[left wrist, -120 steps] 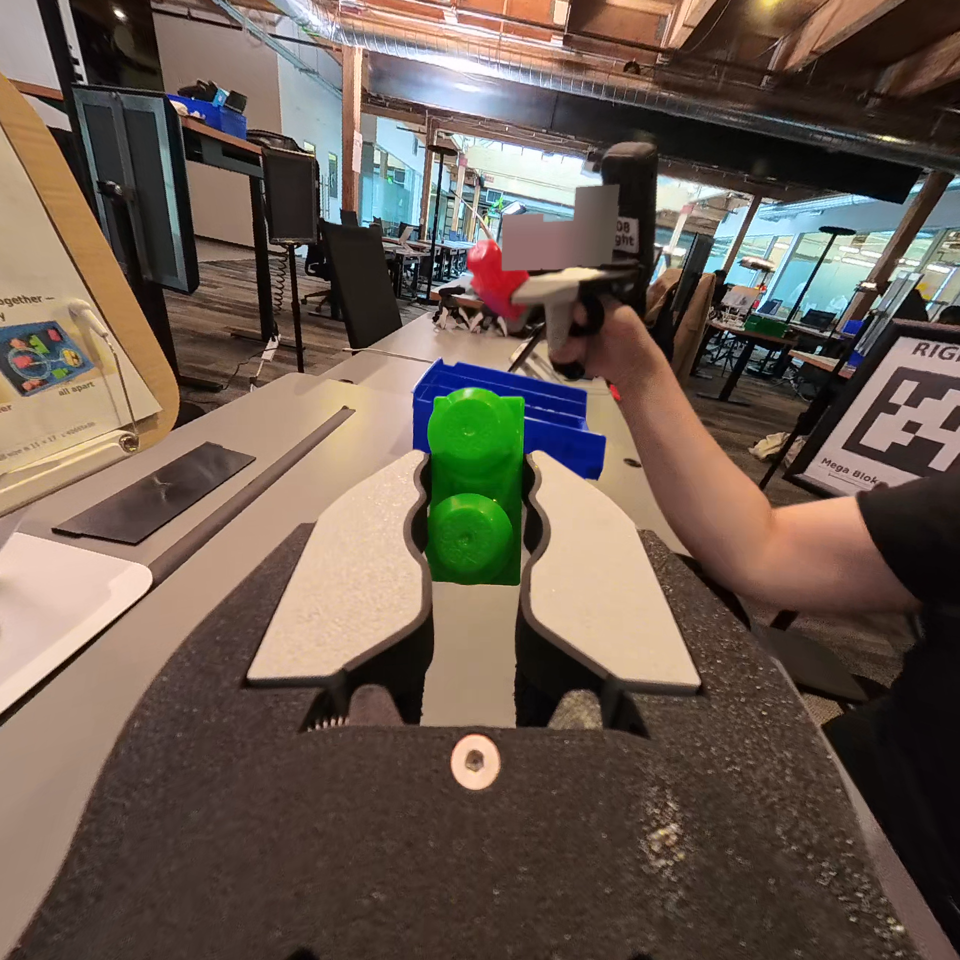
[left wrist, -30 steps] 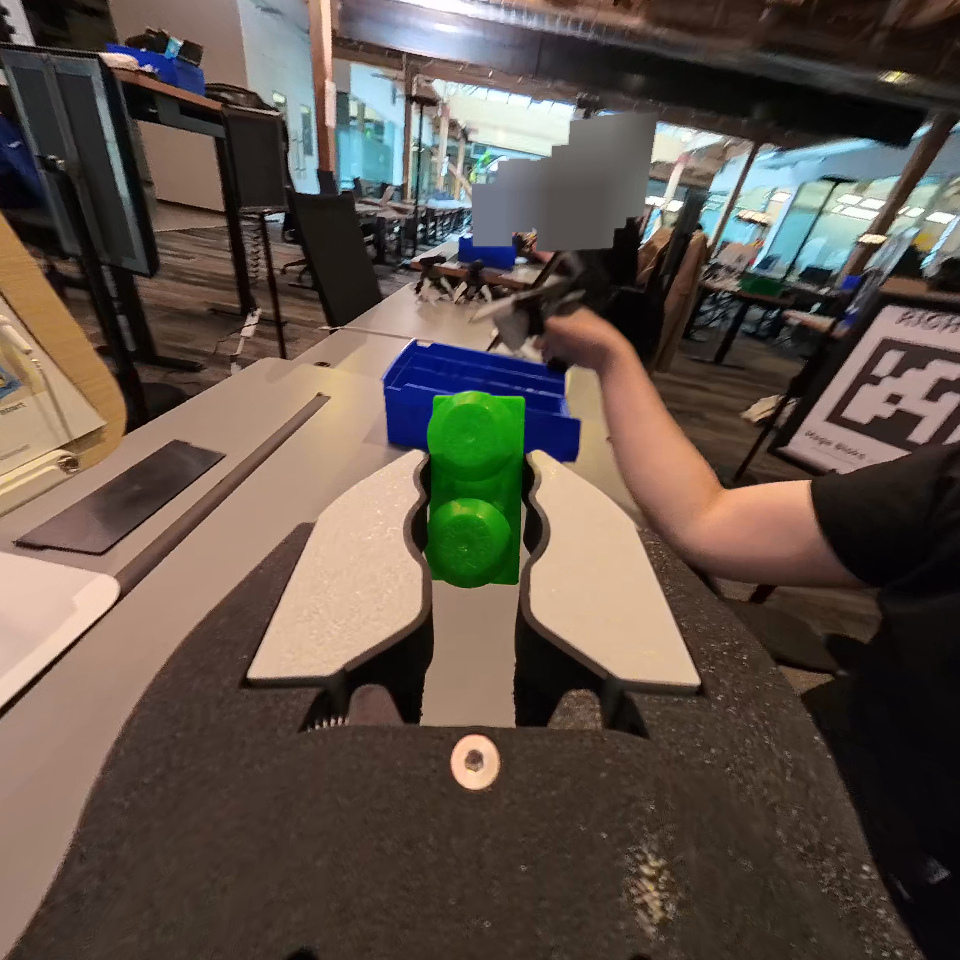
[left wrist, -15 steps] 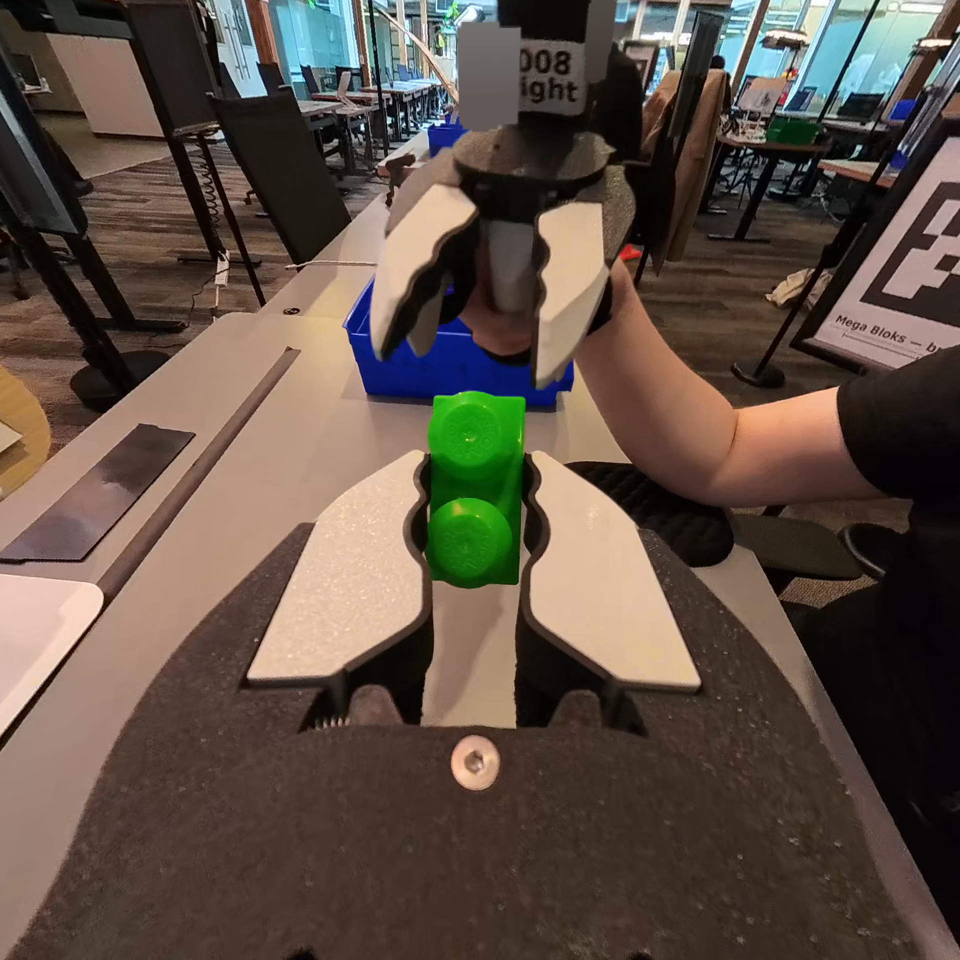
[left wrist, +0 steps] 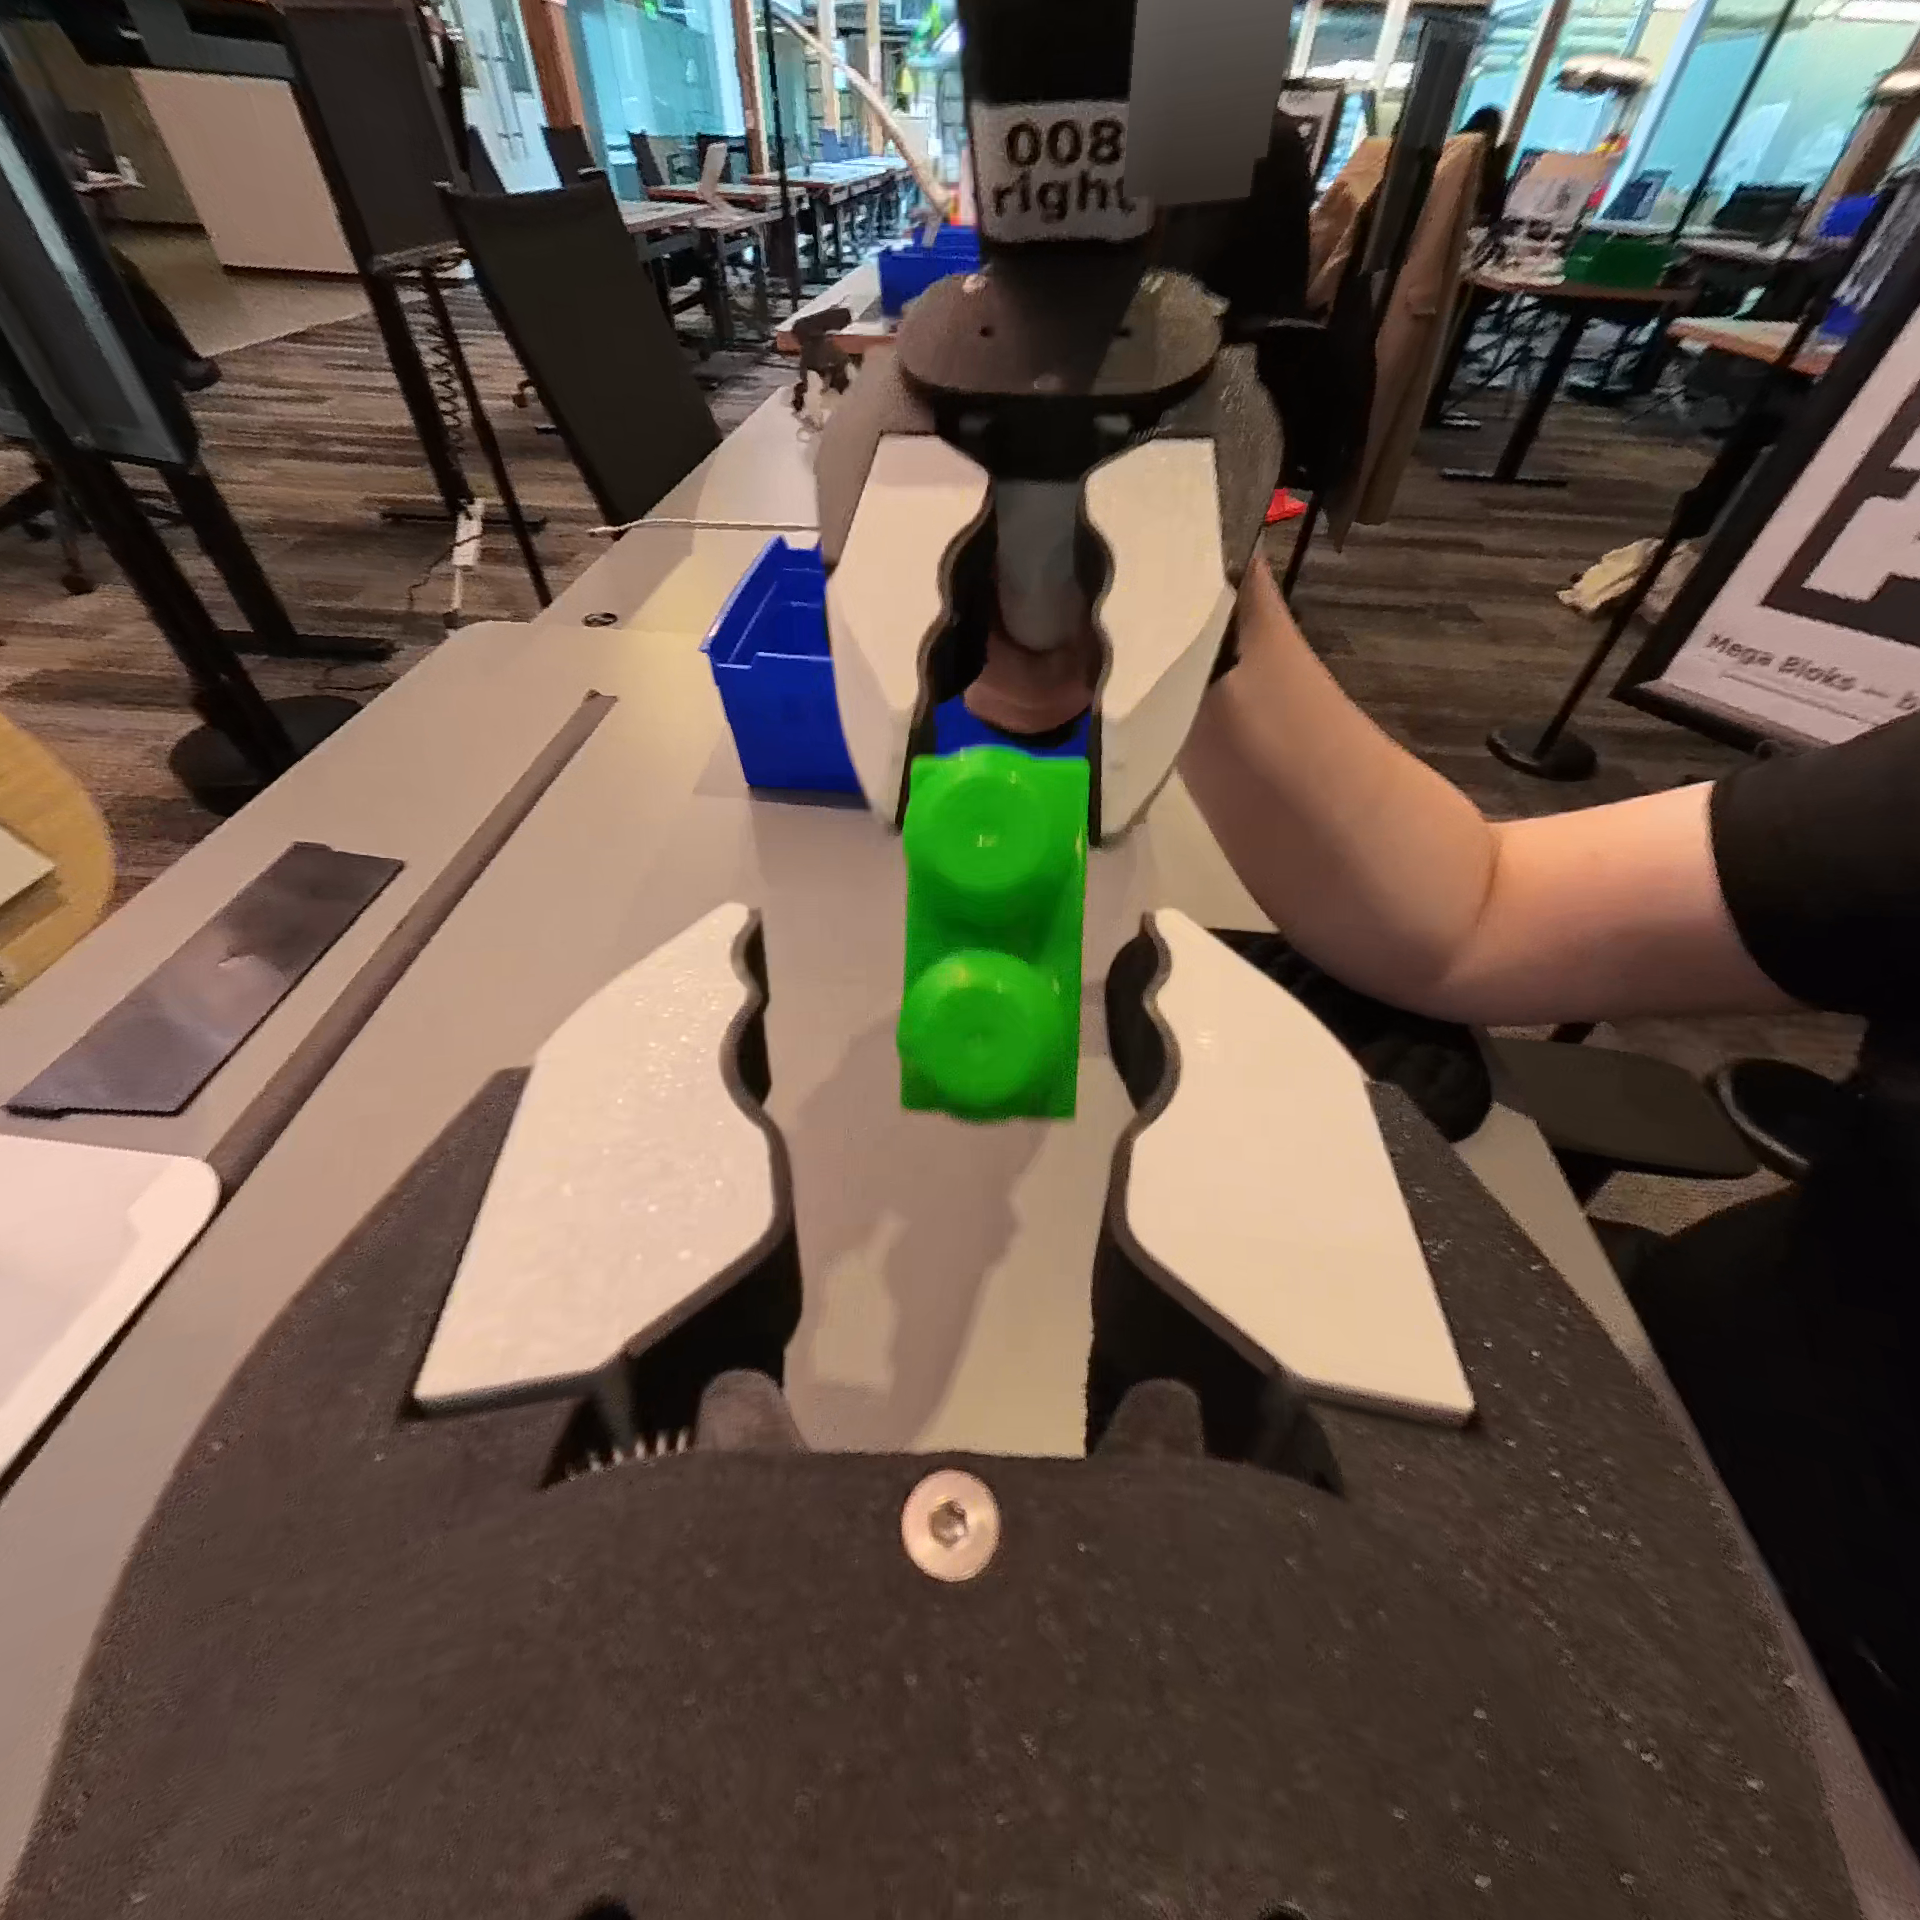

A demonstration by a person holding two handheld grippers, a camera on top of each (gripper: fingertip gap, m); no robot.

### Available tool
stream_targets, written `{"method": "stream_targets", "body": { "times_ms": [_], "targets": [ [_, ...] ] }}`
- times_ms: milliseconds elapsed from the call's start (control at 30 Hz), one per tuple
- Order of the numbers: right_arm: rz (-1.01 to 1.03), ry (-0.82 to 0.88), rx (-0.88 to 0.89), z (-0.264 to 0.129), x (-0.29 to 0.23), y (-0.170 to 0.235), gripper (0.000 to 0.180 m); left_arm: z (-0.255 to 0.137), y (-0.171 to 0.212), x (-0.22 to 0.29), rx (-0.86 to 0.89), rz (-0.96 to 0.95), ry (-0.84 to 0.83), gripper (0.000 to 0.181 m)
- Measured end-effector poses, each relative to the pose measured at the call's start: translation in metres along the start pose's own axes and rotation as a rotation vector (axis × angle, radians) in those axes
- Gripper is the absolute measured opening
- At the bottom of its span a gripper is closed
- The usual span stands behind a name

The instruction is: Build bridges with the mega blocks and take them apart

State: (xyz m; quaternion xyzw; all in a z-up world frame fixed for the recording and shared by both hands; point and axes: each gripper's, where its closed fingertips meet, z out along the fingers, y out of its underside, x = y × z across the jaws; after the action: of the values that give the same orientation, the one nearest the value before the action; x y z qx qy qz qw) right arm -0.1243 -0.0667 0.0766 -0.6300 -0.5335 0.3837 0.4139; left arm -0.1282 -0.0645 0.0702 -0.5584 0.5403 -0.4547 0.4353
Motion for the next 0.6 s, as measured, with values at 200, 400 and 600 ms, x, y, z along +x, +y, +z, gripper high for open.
{"method": "stream_targets", "body": {
  "times_ms": [200, 400, 600],
  "targets": [
    [0.033, 0.490, 0.021, -0.122, 0.045, 0.008, 0.034, -0.014, -0.005, -0.007, 0.016, 0.015, -0.046, 0.068],
    [0.437, 1.201, 0.166, -0.336, 0.094, 0.131, 0.034, -0.019, -0.002, -0.010, -0.006, 0.004, -0.053, 0.063],
    [0.895, 1.254, 0.002, -0.353, 0.114, 0.269, 0.034, -0.013, 0.007, -0.009, -0.048, 0.000, -0.045, 0.061]
  ]
}}
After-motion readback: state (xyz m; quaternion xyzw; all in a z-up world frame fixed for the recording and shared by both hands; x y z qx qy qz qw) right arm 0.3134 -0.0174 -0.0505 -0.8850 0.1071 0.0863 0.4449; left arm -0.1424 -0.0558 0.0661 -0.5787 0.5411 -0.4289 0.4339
